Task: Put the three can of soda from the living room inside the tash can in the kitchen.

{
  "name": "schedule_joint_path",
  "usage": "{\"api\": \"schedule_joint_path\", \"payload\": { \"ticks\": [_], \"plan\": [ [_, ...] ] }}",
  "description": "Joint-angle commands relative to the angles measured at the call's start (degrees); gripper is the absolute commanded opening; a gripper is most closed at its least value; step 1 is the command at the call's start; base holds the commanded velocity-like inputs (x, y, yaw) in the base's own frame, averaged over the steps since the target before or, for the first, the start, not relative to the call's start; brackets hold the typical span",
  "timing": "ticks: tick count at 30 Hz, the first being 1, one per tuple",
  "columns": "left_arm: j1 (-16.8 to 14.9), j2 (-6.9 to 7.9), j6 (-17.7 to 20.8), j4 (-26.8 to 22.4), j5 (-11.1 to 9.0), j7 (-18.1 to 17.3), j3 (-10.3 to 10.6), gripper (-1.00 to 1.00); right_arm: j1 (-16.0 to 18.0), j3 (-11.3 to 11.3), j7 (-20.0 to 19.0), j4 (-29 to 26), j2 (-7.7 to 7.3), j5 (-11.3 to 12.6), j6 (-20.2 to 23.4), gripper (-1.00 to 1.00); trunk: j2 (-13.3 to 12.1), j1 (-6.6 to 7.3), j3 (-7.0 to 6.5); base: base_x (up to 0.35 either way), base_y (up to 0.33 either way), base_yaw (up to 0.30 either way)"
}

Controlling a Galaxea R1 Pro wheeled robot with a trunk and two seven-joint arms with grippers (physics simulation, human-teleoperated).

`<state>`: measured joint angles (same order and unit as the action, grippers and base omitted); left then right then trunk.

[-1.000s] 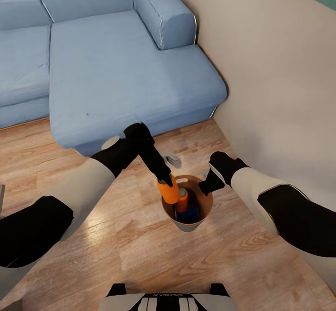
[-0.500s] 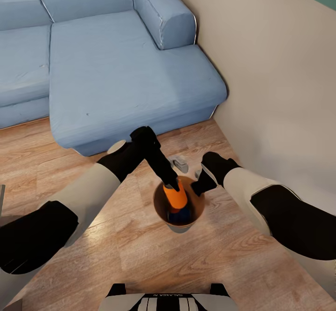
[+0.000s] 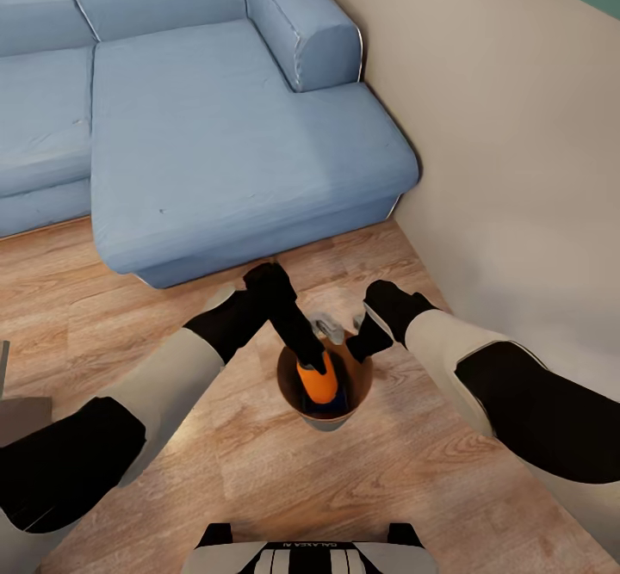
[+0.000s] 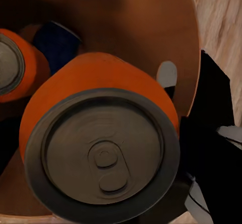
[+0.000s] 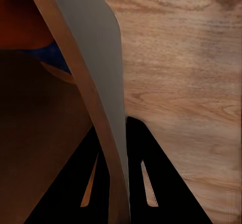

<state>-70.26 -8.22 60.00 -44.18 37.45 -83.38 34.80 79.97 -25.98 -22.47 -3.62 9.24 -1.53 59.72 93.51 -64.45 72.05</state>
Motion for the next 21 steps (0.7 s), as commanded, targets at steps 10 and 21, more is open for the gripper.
{"api": "schedule_joint_path", "payload": {
  "ticks": [10, 21],
  "plan": [
    [2.3, -0.33, 0.0, -0.32, -0.18, 3.26, 0.01, -1.0, 0.01, 1.11, -0.39, -0.06, 0.76, 1.8, 0.28, -1.0, 0.0, 0.0, 0.0, 0.0, 0.0, 0.0],
    [4.08, -0.43, 0.0, -0.1, 0.12, 4.22, 0.09, -1.0, 0.01, 1.18, -0.41, -0.03, 0.76, 1.8, 0.28, -1.0, 0.0, 0.0, 0.0, 0.0, 0.0, 0.0]
  ]
}}
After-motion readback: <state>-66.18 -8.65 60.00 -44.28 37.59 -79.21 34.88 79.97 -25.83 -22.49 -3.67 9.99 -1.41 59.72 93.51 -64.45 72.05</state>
